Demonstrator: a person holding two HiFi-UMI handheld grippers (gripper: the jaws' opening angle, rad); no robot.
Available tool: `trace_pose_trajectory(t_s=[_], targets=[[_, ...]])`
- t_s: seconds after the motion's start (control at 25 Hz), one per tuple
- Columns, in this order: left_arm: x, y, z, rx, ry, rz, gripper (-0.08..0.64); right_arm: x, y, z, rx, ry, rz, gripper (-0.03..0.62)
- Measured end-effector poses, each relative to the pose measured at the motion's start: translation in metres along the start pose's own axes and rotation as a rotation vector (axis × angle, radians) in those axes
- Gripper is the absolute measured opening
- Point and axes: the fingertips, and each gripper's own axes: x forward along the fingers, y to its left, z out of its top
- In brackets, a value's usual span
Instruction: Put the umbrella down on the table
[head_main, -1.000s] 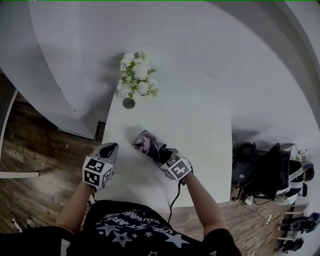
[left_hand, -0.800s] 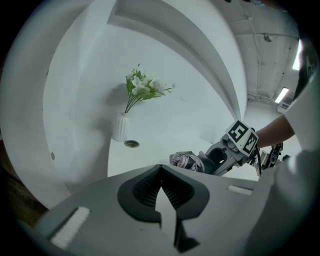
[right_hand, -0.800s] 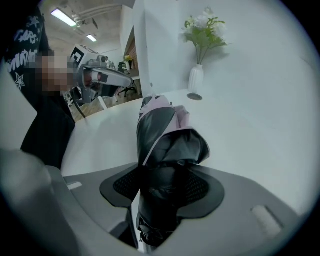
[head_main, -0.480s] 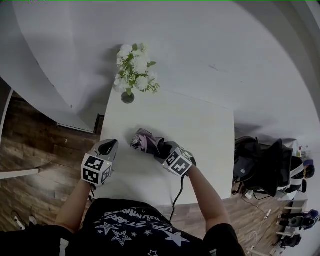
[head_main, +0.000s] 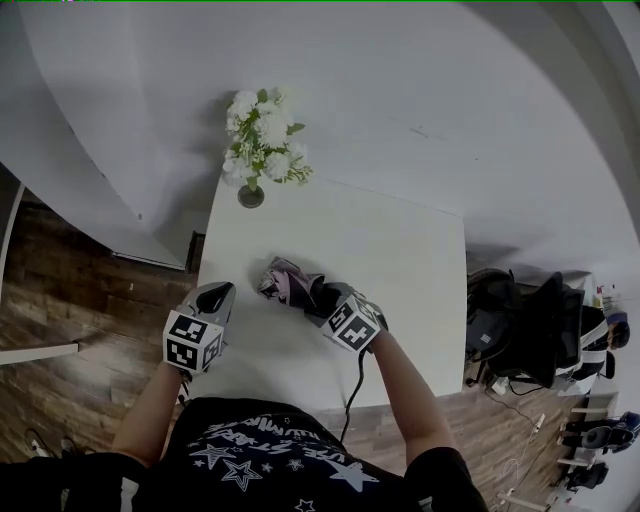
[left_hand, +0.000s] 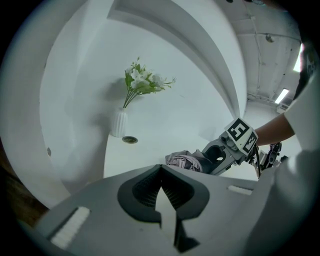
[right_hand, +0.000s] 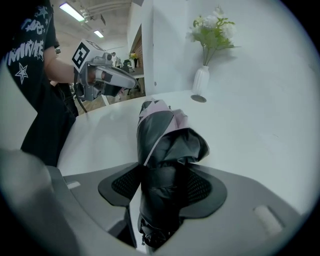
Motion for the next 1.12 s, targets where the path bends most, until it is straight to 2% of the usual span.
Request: trace_pose_trajectory(t_s=[0.4,0.72,0.84,1.0,1.12], targets=[[-0.015,-0.013,0.012,0.013,-0.044,0.002,0.0,-0.036,-0.004,0.002,0.126,-0.128,-0.104,0.293],[-0.038,-0.031,0.032,0.042,-0.106,0.001,0.0,-0.089,0.005,0.019,0.242,-0.343,-0.202,0.249],[-0.048,-0.041,0.037,0.059,-0.123,-0.009,0.0,-0.108,0.012,0.025,0.299,-0.424,-0.237,0.208],[-0.06,-0.058,0.043,0.08,-0.148,-0.025,0.0,-0.136,0.022,0.031,0.364,-0.56,-0.28,0.087],[-0.066,-0.067,0.045,0.09,-0.166,-0.033,0.0,-0.152,0.032,0.034,0.386,-0.636,-0.302,0.042]])
